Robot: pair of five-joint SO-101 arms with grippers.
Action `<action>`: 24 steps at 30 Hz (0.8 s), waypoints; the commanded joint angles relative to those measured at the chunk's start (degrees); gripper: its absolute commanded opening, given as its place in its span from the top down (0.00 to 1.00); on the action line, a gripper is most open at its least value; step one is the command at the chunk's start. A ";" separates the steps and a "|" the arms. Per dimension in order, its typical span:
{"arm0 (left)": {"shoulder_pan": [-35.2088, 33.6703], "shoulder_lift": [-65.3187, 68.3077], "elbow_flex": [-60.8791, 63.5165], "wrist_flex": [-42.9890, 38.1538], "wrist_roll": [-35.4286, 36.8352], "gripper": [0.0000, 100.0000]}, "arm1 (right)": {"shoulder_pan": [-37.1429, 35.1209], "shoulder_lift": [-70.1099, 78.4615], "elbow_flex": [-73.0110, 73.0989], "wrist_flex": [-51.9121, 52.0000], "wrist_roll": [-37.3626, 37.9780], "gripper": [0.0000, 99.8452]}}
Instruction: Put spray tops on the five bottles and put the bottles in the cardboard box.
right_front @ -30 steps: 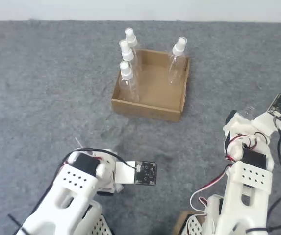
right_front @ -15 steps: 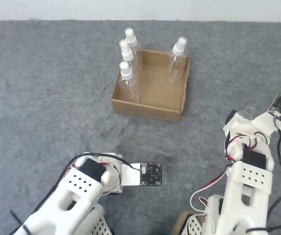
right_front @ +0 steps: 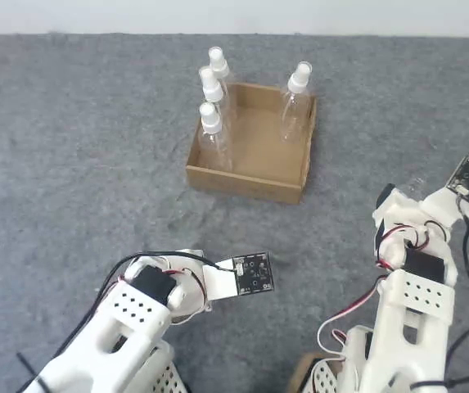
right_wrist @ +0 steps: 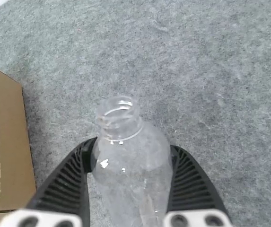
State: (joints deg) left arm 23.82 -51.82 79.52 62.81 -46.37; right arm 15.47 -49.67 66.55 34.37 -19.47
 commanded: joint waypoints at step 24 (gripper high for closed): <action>-0.35 11.78 -6.73 -1.76 6.51 0.86 | -1.89 -1.89 -0.70 -1.71 -0.18 0.97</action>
State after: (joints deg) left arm 23.65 -49.27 78.90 62.81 -41.89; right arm 15.47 -49.67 66.55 34.37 -19.47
